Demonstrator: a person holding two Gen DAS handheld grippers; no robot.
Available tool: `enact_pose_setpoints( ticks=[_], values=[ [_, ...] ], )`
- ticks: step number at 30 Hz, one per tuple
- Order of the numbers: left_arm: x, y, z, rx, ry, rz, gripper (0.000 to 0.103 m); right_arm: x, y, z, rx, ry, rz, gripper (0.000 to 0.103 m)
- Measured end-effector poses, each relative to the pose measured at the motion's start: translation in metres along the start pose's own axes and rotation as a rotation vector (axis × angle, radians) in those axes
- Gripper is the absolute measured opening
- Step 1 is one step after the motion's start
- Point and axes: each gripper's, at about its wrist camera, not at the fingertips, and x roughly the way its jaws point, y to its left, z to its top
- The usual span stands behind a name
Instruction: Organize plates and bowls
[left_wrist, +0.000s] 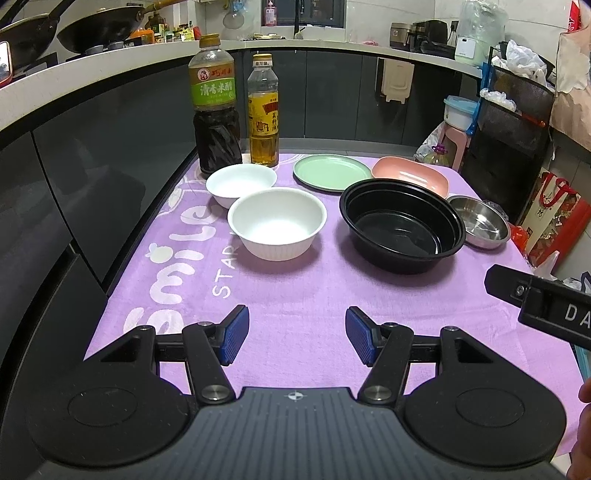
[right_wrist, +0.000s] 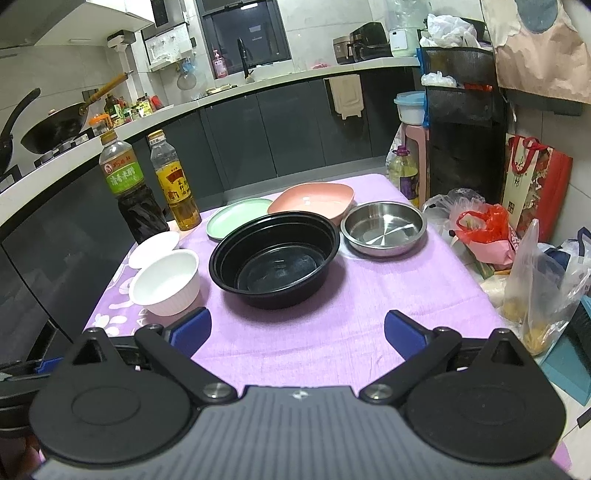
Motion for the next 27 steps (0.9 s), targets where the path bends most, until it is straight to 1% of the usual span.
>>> enact_pose_setpoints(
  ticks=[8,18,23,27],
  values=[
    [0.007,-0.002,0.001,0.0,0.014,0.007,0.055,0.003,-0.003,0.0,0.012,0.012,0.0,0.072],
    [0.023,-0.005,0.008,0.003,0.036,0.017,0.055,0.016,-0.006,0.003,0.016,0.04,0.001,0.072],
    [0.033,-0.007,0.014,-0.004,0.046,0.006,0.055,0.024,-0.009,0.007,0.013,0.049,0.004,0.072],
    [0.041,-0.007,0.021,-0.016,0.055,-0.016,0.055,0.033,-0.014,0.012,0.043,0.069,0.013,0.071]
  ],
)
